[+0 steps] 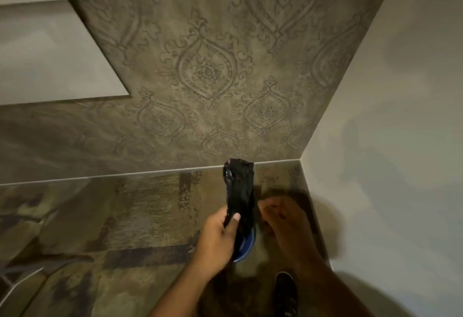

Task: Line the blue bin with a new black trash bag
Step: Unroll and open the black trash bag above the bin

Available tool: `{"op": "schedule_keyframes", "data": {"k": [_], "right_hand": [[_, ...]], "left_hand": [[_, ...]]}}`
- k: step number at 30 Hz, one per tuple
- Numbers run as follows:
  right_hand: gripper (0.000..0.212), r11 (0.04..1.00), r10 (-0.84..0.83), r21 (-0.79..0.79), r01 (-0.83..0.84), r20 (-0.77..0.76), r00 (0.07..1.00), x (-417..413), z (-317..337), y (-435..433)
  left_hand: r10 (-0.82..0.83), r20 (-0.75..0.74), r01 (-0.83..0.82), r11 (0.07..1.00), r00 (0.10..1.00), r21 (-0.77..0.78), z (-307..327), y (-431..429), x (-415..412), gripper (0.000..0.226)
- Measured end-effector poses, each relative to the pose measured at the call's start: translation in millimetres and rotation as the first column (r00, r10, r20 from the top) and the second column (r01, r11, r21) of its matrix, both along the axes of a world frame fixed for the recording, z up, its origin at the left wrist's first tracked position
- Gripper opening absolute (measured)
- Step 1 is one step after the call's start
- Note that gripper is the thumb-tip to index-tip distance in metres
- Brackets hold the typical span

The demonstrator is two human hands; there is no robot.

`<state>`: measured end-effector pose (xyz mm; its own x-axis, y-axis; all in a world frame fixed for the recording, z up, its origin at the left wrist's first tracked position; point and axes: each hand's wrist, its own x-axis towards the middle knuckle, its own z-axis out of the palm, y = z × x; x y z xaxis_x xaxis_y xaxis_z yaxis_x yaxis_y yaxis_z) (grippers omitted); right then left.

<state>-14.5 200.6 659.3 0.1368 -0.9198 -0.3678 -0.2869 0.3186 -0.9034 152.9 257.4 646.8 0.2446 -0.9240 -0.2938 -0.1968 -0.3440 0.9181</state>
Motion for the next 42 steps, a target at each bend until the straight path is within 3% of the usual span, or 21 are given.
{"op": "schedule_keyframes", "data": {"k": [3,6,8,9,11,13,16,17,19,22,24,25,27,32,36,39,42], "right_hand": [[0.049,0.996,0.067,0.042,-0.076,0.178,0.982,45.6,40.5,39.8],[0.032,0.994,0.05,-0.103,-0.036,0.132,0.99,75.3,59.4,69.4],[0.017,0.991,0.008,-0.136,0.01,0.131,0.991,85.2,64.6,84.5],[0.007,0.991,-0.015,-0.132,0.035,0.148,0.989,88.7,67.3,92.3],[0.01,0.992,-0.063,-0.099,0.084,0.192,0.979,92.8,69.9,101.3],[0.014,0.99,-0.122,-0.045,0.133,0.197,0.973,97.8,76.1,107.3],[0.012,0.992,-0.111,-0.049,0.121,0.174,0.979,100.1,83.5,111.7],[0.013,0.994,-0.051,-0.089,0.063,0.129,0.99,99.6,86.6,113.5],[0.027,0.985,0.116,-0.136,-0.104,0.085,0.99,97.9,95.6,120.3],[0.038,0.889,0.41,-0.254,-0.38,0.075,0.909,93.4,110.9,125.7],[0.05,0.789,0.521,-0.338,-0.514,-0.076,0.85,89.0,117.6,128.4],[0.06,0.762,0.534,-0.339,-0.552,-0.154,0.831,86.8,120.2,128.3],[0.066,0.777,0.506,-0.314,-0.545,-0.203,0.838,78.2,130.1,127.5],[0.052,0.897,0.393,-0.257,-0.359,0.098,0.914,49.9,147.4,130.6],[0.047,0.973,0.228,-0.08,-0.215,0.274,0.934,31.0,144.2,121.0],[0.04,0.982,0.19,-0.067,-0.178,0.316,0.93,13.8,141.2,114.5],[0.034,0.963,0.252,-0.148,-0.224,0.215,0.943,1.3,138.3,114.4]], "left_hand": [[-0.067,0.086,0.077,0.989,0.994,-0.124,30.0,51.0,13.3,0.026],[-0.092,0.111,0.106,0.987,0.99,-0.124,42.0,84.5,27.4,0.045],[-0.171,0.368,0.228,0.967,0.914,-0.117,50.8,104.7,38.0,0.067],[-0.208,0.393,0.281,0.95,0.896,-0.139,56.3,113.7,43.7,0.077],[-0.23,0.292,0.293,0.937,0.928,-0.191,67.7,123.3,51.6,0.086],[-0.155,0.273,0.221,0.947,0.95,-0.232,81.8,132.0,56.1,0.077],[0.133,0.165,-0.086,0.96,0.977,-0.266,107.0,138.2,52.1,0.044],[0.235,0.042,-0.217,0.943,0.971,-0.252,115.8,138.3,49.1,0.032],[0.336,-0.27,-0.383,0.912,0.902,-0.145,136.1,133.7,43.8,0.038],[0.382,-0.456,-0.445,0.895,0.804,-0.037,156.2,122.7,42.9,0.059],[0.412,-0.473,-0.48,0.877,0.778,-0.026,165.6,119.3,42.1,0.057],[0.429,-0.464,-0.494,0.869,0.775,-0.021,166.9,118.1,41.1,0.046],[0.446,-0.463,-0.502,0.865,0.766,0.002,169.3,117.5,36.8,0.021],[0.413,-0.5,-0.467,0.884,0.761,0.02,170.9,123.7,29.2,0.026],[0.418,-0.521,-0.47,0.882,0.744,0.037,170.0,128.3,26.0,0.024],[0.419,-0.55,-0.48,0.876,0.723,0.036,170.7,131.9,25.8,0.023],[0.41,-0.571,-0.477,0.878,0.711,0.035,170.5,135.5,24.5,0.024]]}}
